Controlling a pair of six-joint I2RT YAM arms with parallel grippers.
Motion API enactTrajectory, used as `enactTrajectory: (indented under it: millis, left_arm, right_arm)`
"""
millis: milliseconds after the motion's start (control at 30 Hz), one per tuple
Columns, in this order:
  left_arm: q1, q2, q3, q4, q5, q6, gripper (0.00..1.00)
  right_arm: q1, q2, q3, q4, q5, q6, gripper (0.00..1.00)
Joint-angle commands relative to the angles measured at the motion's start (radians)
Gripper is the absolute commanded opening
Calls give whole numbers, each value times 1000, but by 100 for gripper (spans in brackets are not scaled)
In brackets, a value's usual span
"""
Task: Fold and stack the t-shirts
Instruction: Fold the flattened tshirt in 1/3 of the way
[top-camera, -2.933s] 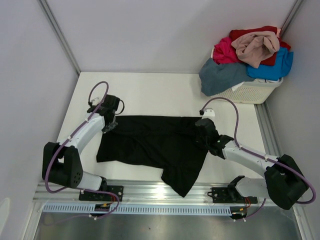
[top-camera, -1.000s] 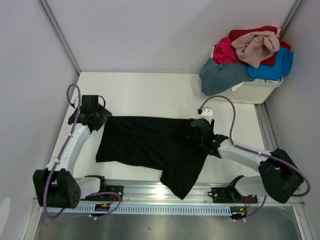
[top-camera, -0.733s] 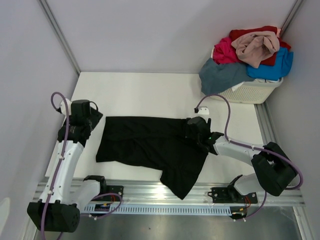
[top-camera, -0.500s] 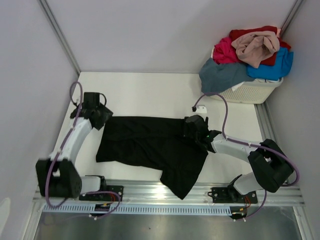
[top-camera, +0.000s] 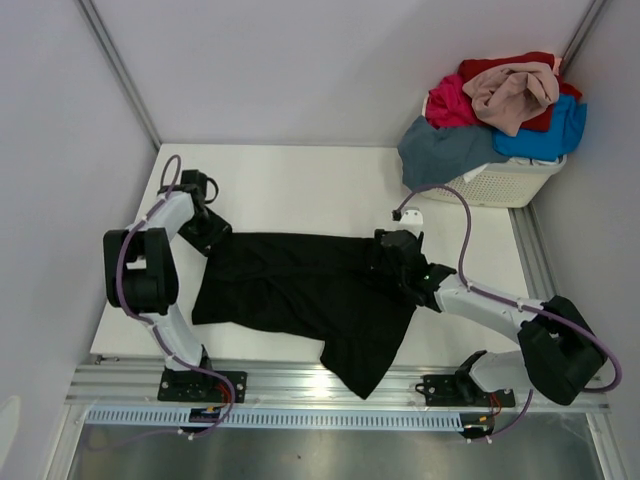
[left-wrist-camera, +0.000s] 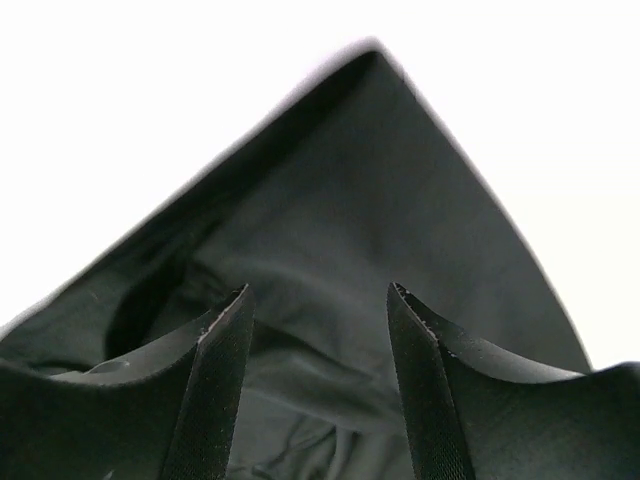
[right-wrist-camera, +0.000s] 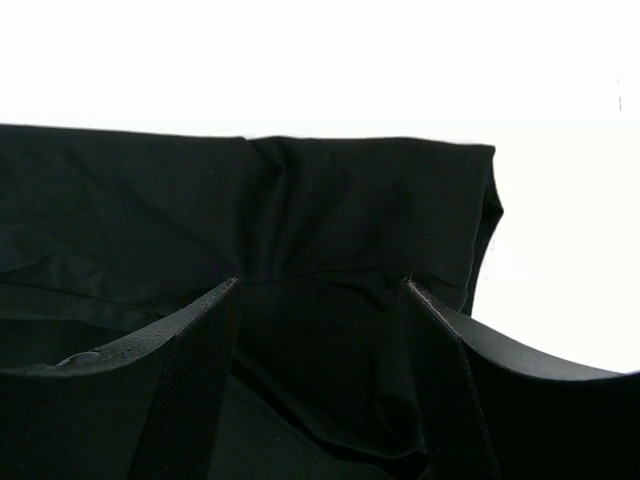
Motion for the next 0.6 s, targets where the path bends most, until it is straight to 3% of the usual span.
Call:
enactTrajectory:
  millis: [0, 67, 200, 267, 400, 567]
  left_arm:
    - [43, 40, 73, -27, 30, 34, 57]
    - [49, 69, 128, -53, 18, 58, 52]
    - [51, 122, 174, -70, 37, 86, 15]
    - [51, 128, 174, -64, 41, 92, 12]
    - [51, 149, 202, -88, 19, 101, 17]
    - [51, 160, 217, -79, 7, 118, 6]
  right_arm:
    - [5, -44, -10, 26, 33, 14, 68]
    - [5, -64, -13, 24, 36, 17, 68]
    - [5, -86, -12, 24, 46, 19, 67]
    - [5, -93, -8, 24, 47, 17, 67]
    - [5, -96, -7, 28, 53, 17, 67]
    - [5, -87, -5, 38, 51, 19, 64]
